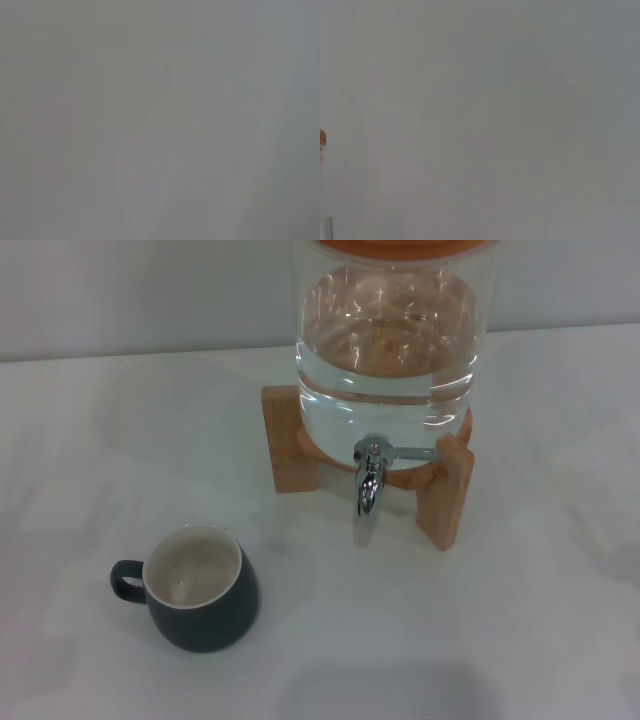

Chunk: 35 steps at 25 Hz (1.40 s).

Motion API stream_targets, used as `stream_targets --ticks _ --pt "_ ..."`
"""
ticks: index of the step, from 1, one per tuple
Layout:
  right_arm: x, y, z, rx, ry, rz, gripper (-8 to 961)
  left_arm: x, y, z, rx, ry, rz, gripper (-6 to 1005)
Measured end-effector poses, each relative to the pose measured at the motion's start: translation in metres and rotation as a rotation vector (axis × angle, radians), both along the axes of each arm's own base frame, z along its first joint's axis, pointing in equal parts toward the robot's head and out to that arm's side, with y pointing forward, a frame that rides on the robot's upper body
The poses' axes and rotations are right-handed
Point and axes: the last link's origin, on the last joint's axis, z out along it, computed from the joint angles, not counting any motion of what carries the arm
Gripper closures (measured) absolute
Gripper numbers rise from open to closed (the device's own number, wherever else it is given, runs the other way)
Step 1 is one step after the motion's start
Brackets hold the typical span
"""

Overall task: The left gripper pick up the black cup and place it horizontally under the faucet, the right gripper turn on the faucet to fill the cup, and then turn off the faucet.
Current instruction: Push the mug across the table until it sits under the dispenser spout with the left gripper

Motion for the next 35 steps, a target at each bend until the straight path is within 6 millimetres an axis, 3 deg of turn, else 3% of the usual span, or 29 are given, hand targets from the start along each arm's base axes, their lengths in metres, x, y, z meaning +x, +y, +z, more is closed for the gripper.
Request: stream_targets --ticks 15,26,30,35 --pt "0.001 0.000 0.000 -0.001 -0.002 -0.005 86 0.003 0.000 -0.004 -0.032 -0.006 -0.021 130" --pt "0.006 0.001 0.015 0.029 -0.025 -0.016 86 0.007 -0.034 -0.009 -0.263 -0.049 -0.117 131" --pt "0.005 0.005 0.020 0.027 -0.023 -0.008 86 0.012 -0.052 -0.023 -0.445 -0.029 -0.170 133" --pt "0.005 0.008 0.021 0.025 -0.026 -0.009 86 0.012 -0.061 -0.036 -0.544 0.006 -0.170 139"
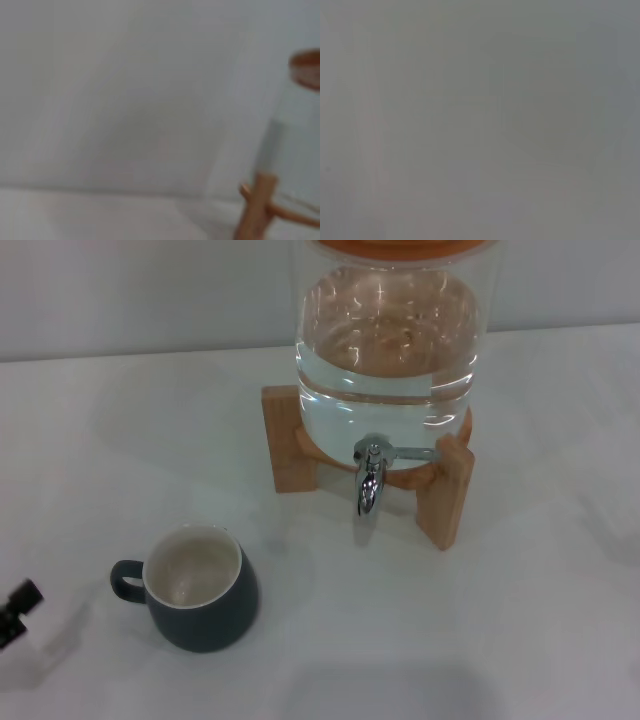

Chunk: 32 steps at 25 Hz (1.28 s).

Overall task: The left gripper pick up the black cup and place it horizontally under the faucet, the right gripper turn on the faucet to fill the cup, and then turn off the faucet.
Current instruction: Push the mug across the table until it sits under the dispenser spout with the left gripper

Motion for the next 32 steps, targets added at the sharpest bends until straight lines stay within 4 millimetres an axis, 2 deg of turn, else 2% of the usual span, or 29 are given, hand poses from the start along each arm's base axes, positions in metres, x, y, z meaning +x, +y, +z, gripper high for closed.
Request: stream_targets --ticks 6,10,32 --pt "0.000 0.002 0.000 -0.001 -0.003 0.000 87 -0.007 -0.010 -0.007 -0.036 0.038 0.019 147" --pt "-0.001 0.003 0.000 -0.002 -0.002 0.003 87 -0.011 -0.010 -0.011 -0.044 0.067 0.040 153" --pt "-0.004 0.003 -0.005 -0.009 0.005 0.014 88 0.003 0.028 -0.042 -0.177 0.108 0.008 189"
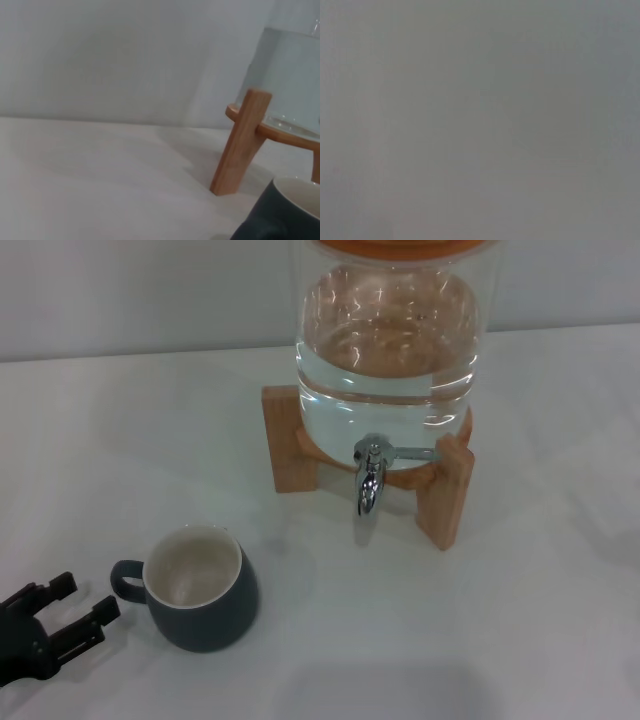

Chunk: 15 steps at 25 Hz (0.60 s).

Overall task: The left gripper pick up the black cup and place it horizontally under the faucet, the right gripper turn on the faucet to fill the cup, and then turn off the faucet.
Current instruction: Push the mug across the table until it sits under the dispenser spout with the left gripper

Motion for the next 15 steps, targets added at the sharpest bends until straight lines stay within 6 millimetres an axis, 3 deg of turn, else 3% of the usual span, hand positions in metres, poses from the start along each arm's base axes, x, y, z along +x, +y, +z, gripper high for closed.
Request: stream_targets --ticks 15 --pt "-0.001 0.001 0.002 0.000 -0.012 0.008 88 0.008 0.026 -0.005 -0.025 0.035 -0.001 214"
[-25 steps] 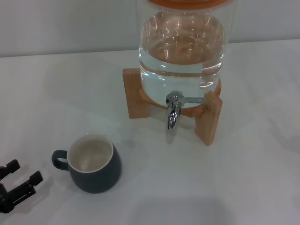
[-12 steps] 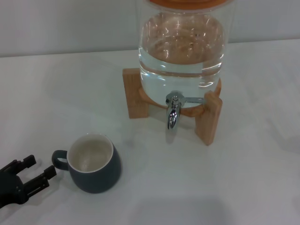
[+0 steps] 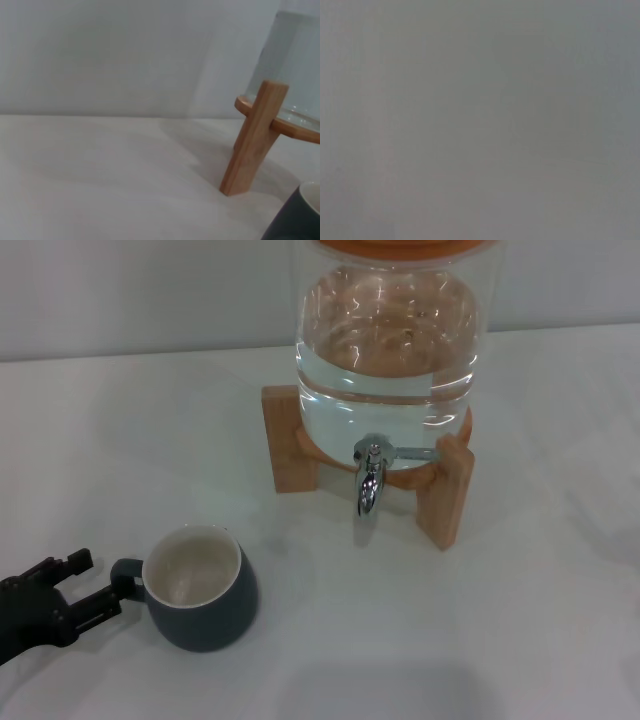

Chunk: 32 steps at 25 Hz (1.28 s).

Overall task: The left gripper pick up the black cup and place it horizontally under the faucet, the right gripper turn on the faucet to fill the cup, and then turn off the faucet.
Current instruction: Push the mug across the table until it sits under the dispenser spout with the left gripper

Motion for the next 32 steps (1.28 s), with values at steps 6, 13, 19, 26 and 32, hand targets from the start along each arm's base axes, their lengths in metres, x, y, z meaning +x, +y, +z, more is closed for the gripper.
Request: stream_targets --ticks 6,13,19,26,32 --pt "0.000 0.001 0.001 0.004 -0.001 0.002 89 0.003 0.008 -0.006 -0.019 0.023 -0.001 218" --pt "-0.002 0.007 0.002 0.003 -0.004 0.009 89 0.006 0.014 -0.006 -0.012 0.028 -0.014 222" --pt "-0.003 0.010 0.002 0.004 -0.004 0.013 89 0.007 0.016 -0.006 -0.002 0.036 -0.023 365" --pt "-0.003 0.013 0.002 0.004 -0.002 0.009 89 0.008 0.017 -0.006 0.015 0.058 -0.050 657" --pt "-0.005 0.016 0.001 0.004 0.000 0.016 90 0.010 0.021 -0.006 0.022 0.074 -0.069 809"
